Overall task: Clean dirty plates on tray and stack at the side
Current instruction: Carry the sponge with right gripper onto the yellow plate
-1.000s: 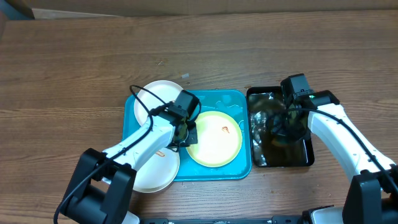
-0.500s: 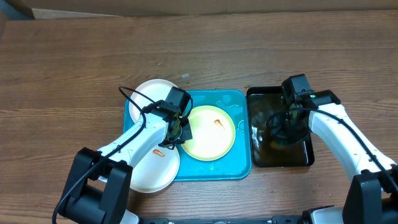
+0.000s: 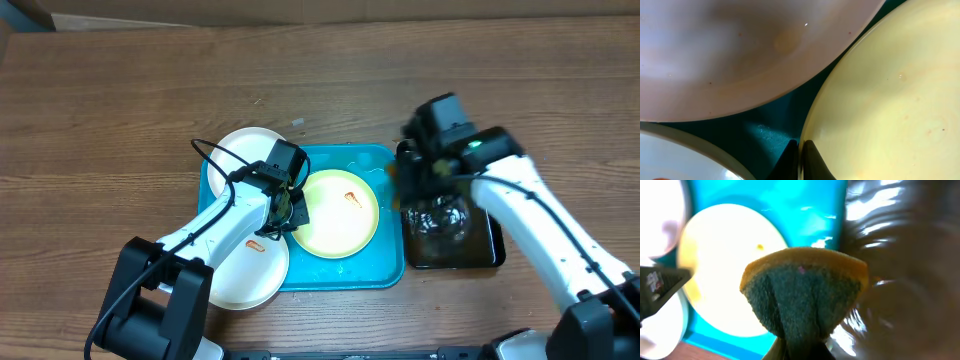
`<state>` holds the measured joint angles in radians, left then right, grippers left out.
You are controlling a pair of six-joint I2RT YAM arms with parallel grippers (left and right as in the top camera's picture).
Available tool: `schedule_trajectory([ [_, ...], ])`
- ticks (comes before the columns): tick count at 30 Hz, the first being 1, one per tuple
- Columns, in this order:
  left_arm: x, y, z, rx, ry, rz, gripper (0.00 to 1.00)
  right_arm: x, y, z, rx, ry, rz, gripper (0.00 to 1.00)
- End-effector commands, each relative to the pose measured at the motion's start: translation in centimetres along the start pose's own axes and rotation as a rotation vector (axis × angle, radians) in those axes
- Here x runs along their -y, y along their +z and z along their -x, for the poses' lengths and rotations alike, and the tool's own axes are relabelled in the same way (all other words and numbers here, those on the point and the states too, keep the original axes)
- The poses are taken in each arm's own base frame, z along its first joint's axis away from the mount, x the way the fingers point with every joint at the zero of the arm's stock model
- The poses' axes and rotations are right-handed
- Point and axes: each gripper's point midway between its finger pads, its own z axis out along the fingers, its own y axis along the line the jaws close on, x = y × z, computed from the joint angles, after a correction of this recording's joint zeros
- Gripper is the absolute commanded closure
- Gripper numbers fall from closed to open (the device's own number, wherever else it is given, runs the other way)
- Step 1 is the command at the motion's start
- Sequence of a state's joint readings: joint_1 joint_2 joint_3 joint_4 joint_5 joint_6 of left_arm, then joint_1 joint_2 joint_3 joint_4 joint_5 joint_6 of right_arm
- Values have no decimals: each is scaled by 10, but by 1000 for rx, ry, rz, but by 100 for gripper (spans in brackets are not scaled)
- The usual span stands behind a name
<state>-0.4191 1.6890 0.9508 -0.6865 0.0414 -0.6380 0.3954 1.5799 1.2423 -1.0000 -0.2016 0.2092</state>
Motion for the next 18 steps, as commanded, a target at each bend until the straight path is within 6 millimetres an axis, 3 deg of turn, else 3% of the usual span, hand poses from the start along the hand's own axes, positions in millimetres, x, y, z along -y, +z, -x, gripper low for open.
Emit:
schedule_trajectory([
  [1, 3, 1, -1, -2, -1, -6, 96, -25, 12, 3, 21, -124, -28, 96],
  [11, 4, 1, -1, -4, 14, -9, 96, -24, 90, 4, 14, -294, -321, 96],
  [18, 4, 1, -1, -4, 14, -9, 96, -26, 101, 5, 23, -253, -321, 89],
])
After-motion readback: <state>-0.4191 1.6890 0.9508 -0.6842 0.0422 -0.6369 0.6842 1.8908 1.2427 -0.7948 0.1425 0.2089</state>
